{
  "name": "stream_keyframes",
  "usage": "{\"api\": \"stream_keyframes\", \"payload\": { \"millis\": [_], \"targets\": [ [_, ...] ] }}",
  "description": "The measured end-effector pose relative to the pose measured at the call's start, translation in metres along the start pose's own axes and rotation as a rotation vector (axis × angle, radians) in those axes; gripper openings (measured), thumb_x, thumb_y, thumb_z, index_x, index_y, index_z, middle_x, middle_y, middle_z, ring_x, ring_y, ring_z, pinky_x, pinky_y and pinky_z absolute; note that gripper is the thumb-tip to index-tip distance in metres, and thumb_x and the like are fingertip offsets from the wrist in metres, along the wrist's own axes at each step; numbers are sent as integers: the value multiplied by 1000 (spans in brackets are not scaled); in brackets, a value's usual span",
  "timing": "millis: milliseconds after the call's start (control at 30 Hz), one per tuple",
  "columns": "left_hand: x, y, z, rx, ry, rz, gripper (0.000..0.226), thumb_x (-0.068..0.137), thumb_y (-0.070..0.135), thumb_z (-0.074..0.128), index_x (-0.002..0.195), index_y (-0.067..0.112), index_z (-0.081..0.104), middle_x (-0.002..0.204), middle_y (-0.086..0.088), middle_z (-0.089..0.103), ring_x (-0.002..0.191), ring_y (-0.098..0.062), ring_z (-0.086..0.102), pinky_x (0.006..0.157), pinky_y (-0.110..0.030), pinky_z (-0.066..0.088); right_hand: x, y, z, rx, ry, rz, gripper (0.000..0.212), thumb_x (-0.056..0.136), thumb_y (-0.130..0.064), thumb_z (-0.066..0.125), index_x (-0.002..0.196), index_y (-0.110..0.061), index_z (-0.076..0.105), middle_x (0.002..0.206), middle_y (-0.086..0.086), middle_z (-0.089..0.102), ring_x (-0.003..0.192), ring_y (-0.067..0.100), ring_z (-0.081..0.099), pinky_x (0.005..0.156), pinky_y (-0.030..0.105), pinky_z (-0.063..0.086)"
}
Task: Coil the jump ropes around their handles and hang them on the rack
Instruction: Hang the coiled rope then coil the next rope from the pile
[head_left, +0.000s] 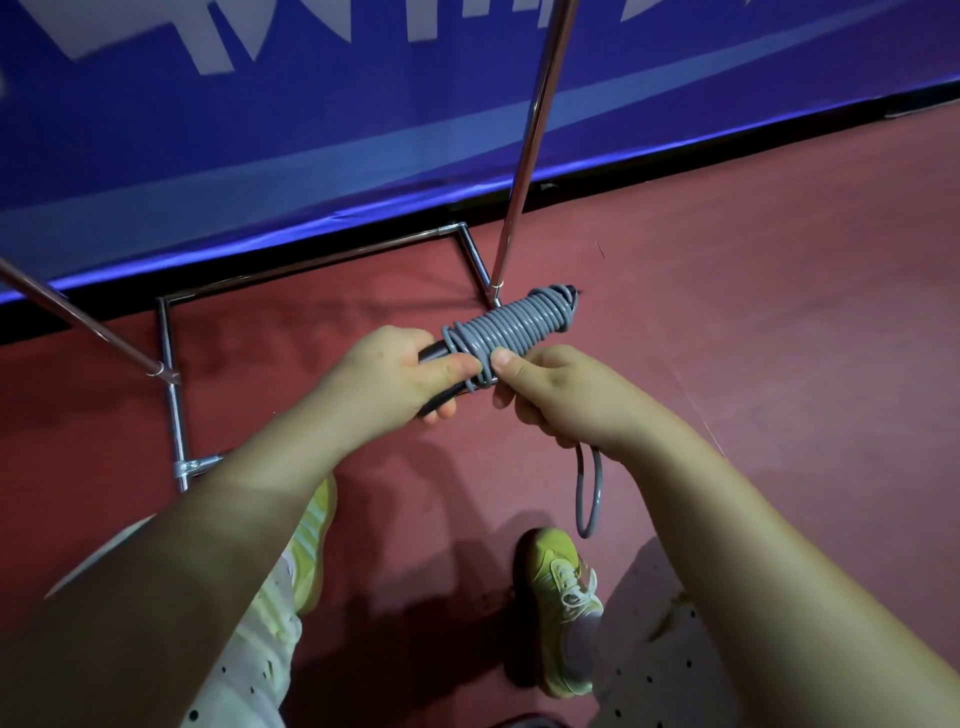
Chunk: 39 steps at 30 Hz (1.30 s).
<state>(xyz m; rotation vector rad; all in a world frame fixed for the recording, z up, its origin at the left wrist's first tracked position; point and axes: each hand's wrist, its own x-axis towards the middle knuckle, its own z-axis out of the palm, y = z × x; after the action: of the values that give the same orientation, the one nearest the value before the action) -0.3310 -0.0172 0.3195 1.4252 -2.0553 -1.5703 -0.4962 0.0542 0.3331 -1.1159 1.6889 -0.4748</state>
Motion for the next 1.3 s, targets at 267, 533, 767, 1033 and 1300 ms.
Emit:
{"api": "stream_keyframes", "payload": {
  "millis": [267,533,767,1033,1300],
  "targets": [
    [0,-2,-3,553,153,245,48,80,62,58,74,14,56,61,5,48,67,-26,51,63,-37,38,1,-2,4,296,-21,58,49,97,-54,36,76,-14,54,50,-8,26,42,8,19,41,20,18],
    [-7,-7,2,302,163,234,56,90,56,29,80,13,63,71,-2,66,74,-22,60,67,-32,40,3,1,6,175,87,24,55,90,-66,40,73,-16,57,48,-11,33,41,8,26,46,24,22],
    [-8,-6,9,449,100,328,57,77,66,26,113,33,55,90,1,68,90,-26,61,79,-42,47,3,-4,10,434,86,171,48,88,-62,41,76,-16,47,48,-8,29,40,10,22,41,23,21],
    [-10,-3,15,-334,-185,130,53,54,49,61,101,27,56,75,0,63,68,-15,53,65,-34,43,-2,-8,5,101,162,-242,24,81,-40,40,62,-24,38,48,-14,40,46,2,33,55,27,26],
    [-2,-16,11,-18,-53,206,62,52,50,68,111,42,53,106,12,66,98,-4,63,95,-40,49,-3,-9,6,154,73,-187,26,99,-20,43,74,-27,46,53,-23,53,48,-7,46,63,28,42]
  ]
}}
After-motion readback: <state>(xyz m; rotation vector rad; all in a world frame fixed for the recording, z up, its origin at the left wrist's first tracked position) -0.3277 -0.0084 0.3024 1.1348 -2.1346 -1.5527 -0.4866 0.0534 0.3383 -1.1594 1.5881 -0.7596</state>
